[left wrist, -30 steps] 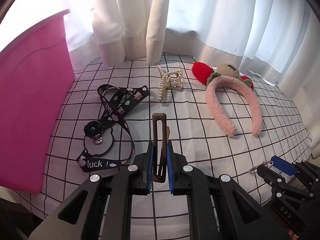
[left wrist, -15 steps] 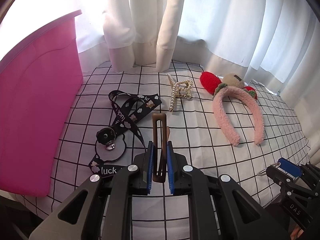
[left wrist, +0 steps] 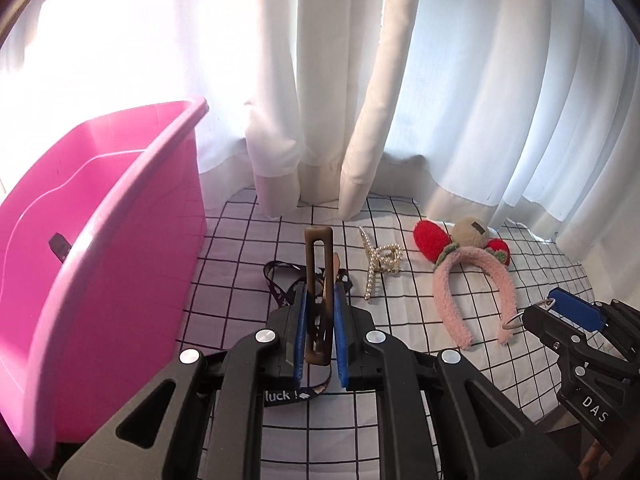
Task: Organize jewelry
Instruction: 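Lift and carry the clip and bangle with both tools into the pink tub, then open the left tool to drop the clip while the right tool drops the bangle, then withdraw both open tools from the tub toward the table, then grasp the black lanyard pendant with the left tool while the right tool grasps the pink headband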
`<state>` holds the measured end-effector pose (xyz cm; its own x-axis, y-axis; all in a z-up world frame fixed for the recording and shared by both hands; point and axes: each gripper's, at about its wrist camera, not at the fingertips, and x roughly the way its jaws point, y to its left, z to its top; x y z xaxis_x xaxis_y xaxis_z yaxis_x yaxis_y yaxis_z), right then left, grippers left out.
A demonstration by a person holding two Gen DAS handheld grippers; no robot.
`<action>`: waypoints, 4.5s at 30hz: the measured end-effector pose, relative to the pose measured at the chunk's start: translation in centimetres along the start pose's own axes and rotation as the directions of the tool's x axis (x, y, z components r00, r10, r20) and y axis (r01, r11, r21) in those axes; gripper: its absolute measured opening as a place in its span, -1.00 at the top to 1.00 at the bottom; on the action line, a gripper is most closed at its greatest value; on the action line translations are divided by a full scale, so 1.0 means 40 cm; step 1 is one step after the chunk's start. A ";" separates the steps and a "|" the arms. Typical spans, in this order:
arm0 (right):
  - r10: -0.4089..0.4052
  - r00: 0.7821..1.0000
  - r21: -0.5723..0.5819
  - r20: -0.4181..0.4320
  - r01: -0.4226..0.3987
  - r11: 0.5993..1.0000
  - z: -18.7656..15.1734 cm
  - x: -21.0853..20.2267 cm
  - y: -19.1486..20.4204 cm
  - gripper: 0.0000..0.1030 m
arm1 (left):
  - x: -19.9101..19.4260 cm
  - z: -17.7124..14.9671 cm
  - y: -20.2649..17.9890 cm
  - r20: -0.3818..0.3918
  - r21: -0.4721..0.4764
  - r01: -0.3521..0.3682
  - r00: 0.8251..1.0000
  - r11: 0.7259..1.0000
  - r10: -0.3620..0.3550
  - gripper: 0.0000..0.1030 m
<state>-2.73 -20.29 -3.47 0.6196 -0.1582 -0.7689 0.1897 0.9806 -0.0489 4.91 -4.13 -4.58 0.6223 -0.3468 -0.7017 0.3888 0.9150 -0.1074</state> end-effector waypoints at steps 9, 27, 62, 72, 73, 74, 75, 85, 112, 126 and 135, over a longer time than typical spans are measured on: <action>0.132 0.977 -0.146 0.166 -0.108 0.983 0.211 -0.082 0.191 0.27 | -0.167 0.151 0.143 0.154 -0.081 -0.087 0.983 0.993 0.099 0.76; 0.417 0.904 -0.406 0.097 -0.346 0.846 0.377 -0.015 0.666 0.27 | -0.282 0.143 0.588 0.092 -0.357 -0.324 0.921 0.876 0.378 0.76; 0.329 0.942 -0.352 -0.064 -0.330 0.876 0.360 0.142 0.718 -0.26 | -0.185 0.035 0.692 -0.143 -0.448 -0.367 0.930 0.815 0.340 -0.68; 0.355 0.935 -0.279 0.017 -0.336 0.900 0.310 0.043 0.601 -0.26 | -0.231 0.043 0.611 -0.080 -0.424 -0.337 0.939 0.841 0.336 -0.68; 0.354 0.935 -0.267 0.027 -0.335 0.904 0.303 0.034 0.583 -0.26 | -0.236 0.046 0.597 -0.069 -0.420 -0.328 0.941 0.846 0.331 -0.69; 0.354 0.935 -0.254 0.034 -0.335 0.908 0.295 0.025 0.564 -0.26 | -0.242 0.048 0.581 -0.057 -0.416 -0.318 0.944 0.852 0.325 -0.71; 0.351 0.935 -0.240 0.040 -0.332 0.912 0.289 0.017 0.541 -0.26 | -0.246 0.051 0.564 -0.046 -0.410 -0.309 0.947 0.858 0.318 -0.72; 0.197 0.978 -0.034 0.069 -0.195 0.980 0.194 -0.026 0.196 -0.26 | -0.232 0.099 0.346 0.024 -0.302 -0.179 0.981 0.936 0.195 -0.72; 0.008 0.996 0.252 -0.092 0.016 0.967 -0.088 0.075 -0.318 -0.26 | 0.080 -0.057 -0.007 -0.165 -0.145 -0.110 0.982 0.983 0.086 -0.73; 0.045 0.985 0.294 -0.168 0.007 0.956 -0.094 0.222 -0.389 -0.26 | 0.198 -0.086 0.021 -0.221 -0.184 -0.187 0.964 0.965 0.144 -0.73; 0.030 0.973 0.302 -0.229 0.042 0.952 -0.077 0.331 -0.403 -0.26 | 0.269 -0.097 0.038 -0.253 -0.201 -0.215 0.954 0.956 0.161 -0.73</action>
<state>0.08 -37.84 -14.83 0.4342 -0.0983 -0.8954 0.4366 0.8925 0.1137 9.54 -5.68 -15.03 0.4841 -0.1315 -0.8650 0.1013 0.9904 -0.0938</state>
